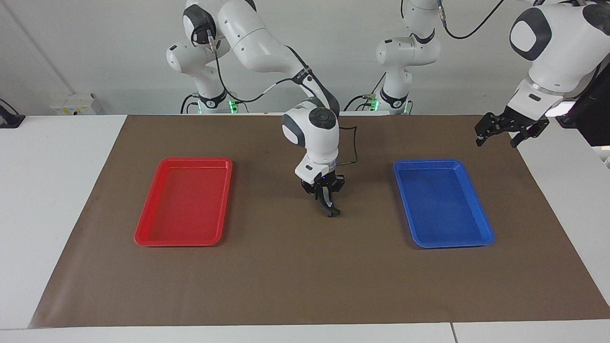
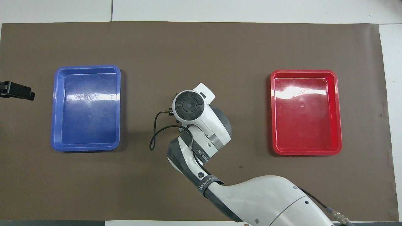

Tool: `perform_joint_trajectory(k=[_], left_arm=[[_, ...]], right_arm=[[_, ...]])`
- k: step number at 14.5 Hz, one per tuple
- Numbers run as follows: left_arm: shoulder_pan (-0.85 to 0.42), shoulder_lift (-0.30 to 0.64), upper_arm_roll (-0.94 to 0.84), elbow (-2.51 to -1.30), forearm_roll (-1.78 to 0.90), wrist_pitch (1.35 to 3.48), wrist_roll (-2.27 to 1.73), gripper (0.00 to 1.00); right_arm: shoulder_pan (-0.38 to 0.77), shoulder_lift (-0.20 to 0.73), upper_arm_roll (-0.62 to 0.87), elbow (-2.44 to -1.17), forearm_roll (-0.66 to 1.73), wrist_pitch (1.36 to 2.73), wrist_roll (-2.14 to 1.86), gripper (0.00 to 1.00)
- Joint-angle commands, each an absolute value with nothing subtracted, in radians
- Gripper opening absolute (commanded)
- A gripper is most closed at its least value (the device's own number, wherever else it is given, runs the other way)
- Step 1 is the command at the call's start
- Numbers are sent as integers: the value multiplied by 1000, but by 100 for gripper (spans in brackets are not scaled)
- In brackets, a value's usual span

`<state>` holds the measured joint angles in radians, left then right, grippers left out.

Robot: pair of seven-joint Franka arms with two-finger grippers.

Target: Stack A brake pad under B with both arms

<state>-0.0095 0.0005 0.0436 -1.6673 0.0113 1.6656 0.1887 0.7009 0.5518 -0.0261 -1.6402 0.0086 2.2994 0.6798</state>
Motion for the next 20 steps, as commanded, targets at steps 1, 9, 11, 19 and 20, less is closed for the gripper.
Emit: perform_joint_trajectory(k=[1,9,11,19,20], left_arm=[[-3,-14,25,-1669,20,1654,175,99],[9,-14,34,-1671,20,1654,173,99],[9,-15,34,-1672,20,1654,173,99],[9,-15,35,-1671,20,1654,173,99],[9,-15,35,-1672,20,1654,173,99]], right_arm=[[700,545,-23,-1648,-6,2324,687,100],[645,419,-64,-1647,-49,2214,700,100],[562,359,-64,-1649,-58,2116,686,100],[244,144,-61,-1663,-60,1859,395,100],[189,121,-51,-1663,-58,1829,337,100]])
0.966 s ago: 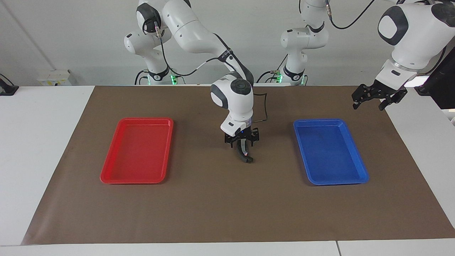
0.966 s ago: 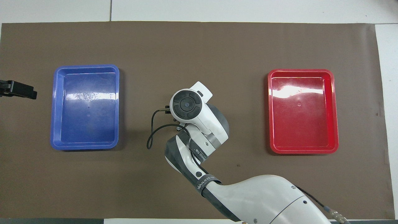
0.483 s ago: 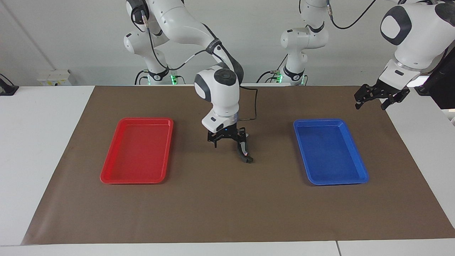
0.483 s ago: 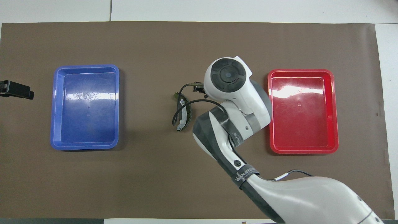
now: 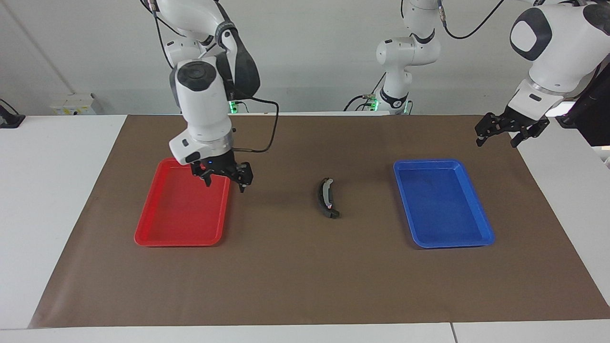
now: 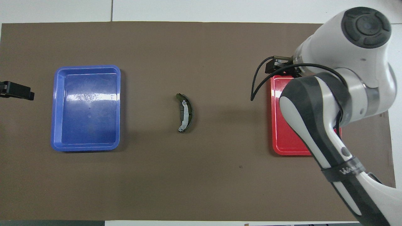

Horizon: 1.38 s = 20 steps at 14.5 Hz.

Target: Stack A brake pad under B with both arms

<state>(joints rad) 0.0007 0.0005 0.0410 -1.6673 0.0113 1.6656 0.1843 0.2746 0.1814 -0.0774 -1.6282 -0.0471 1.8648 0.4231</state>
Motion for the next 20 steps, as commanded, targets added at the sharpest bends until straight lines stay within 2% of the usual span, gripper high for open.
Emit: perform_joint_trajectory(k=[1,4,6,9,11,15,20], left_arm=[[9,-15,34,-1671,20,1654,173,99],[9,-15,34,-1671,20,1654,173,99],[9,-15,34,-1671,20,1654,173,99],[9,-15,34,-1672,20,1654,173,99],[9,-15,35,-1672,20,1654,173,99],[9,-15,34,-1672,20,1654,173,99],[9,-15,34,-1671,20,1654,173,99]], right_arm=[[137,104,-37,-1663,-54,1794,295,100],[-38,25,53,-1661,-48,1697,174,100],[-81,-27,55,-1657,-38,1622,169,100],[-87,-77,52,-1644,-35,1510,161,100],[-84,-101,48,-1681,-18,1509,157,100],[-72,-98,45,-1677,-21,1543,68,100],[-5,-83,-32,-1655,-31,1548,31,100]])
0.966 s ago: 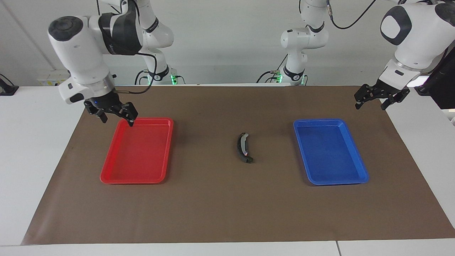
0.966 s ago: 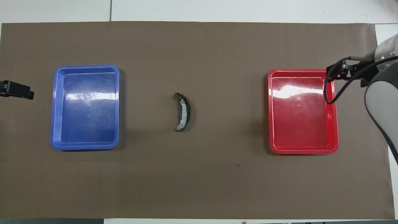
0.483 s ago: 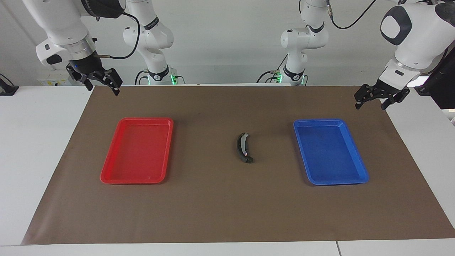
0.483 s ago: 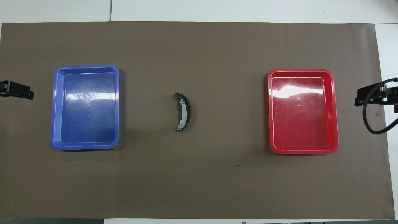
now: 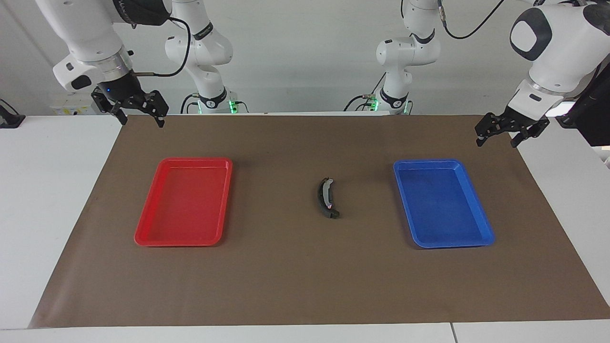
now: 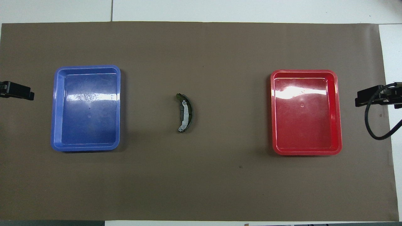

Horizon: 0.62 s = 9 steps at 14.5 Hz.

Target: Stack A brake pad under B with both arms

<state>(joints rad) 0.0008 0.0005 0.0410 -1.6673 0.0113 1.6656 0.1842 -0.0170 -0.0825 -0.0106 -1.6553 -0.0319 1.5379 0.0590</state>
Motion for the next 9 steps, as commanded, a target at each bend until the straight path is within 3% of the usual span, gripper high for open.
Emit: perform_joint_trajectory(k=[1,9], left_arm=[[9,-15,34,-1672,20,1654,173,99],[9,-15,34,-1672,20,1654,173,99]], right_arm=[[-5,-83,-32,-1655,-29,1545,32,100],[-3,-89,-29,-1663,-14,1549,37,100]])
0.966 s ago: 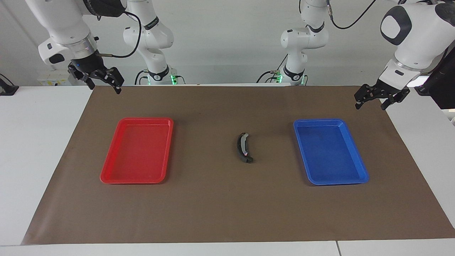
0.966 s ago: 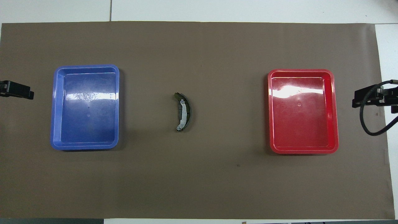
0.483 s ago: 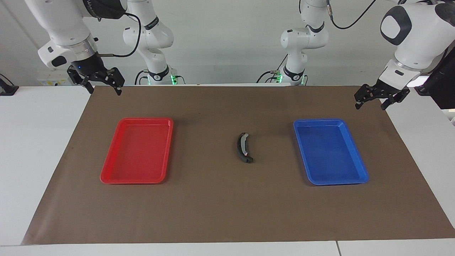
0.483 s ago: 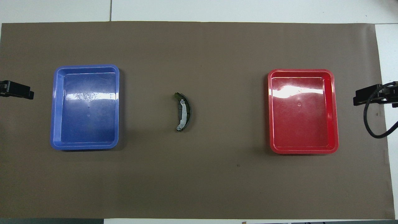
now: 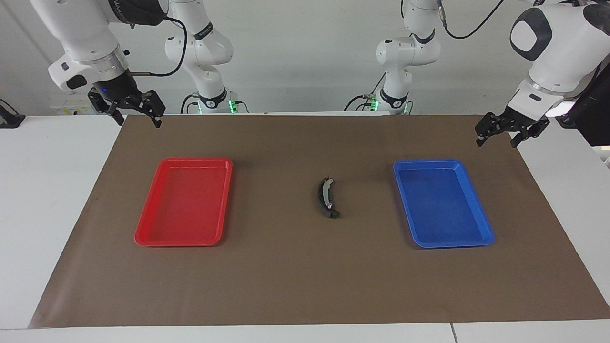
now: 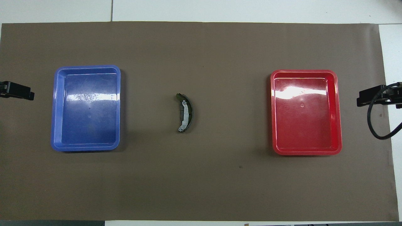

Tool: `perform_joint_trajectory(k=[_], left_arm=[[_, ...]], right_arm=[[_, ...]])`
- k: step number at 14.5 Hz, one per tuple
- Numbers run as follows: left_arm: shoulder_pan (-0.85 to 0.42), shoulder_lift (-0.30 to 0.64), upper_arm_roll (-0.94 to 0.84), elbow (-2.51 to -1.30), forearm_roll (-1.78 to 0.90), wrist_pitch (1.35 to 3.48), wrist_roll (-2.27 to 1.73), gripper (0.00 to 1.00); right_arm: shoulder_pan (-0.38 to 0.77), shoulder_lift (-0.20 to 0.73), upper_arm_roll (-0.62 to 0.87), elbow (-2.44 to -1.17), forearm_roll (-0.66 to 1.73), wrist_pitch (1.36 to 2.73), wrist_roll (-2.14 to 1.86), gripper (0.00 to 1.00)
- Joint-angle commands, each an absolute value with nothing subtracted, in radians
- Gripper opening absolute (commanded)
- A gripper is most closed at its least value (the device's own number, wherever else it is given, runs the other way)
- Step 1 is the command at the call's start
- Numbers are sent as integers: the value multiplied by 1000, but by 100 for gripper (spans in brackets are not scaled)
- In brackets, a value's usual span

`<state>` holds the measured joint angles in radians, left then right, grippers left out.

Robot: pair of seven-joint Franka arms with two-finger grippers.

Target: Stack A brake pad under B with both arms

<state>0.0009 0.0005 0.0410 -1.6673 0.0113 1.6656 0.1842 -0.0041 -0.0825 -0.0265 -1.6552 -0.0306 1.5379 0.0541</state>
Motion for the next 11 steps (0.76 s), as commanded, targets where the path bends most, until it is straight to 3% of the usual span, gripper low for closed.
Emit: perform_joint_trajectory(k=[1,11], left_arm=[[9,-15,34,-1672,20,1654,173,99],[9,-15,34,-1672,20,1654,173,99]], right_arm=[[-3,-87,-28,-1663,-14,1558,34,100],[-2,-86,-21,-1661,-14,1555,-26,100]])
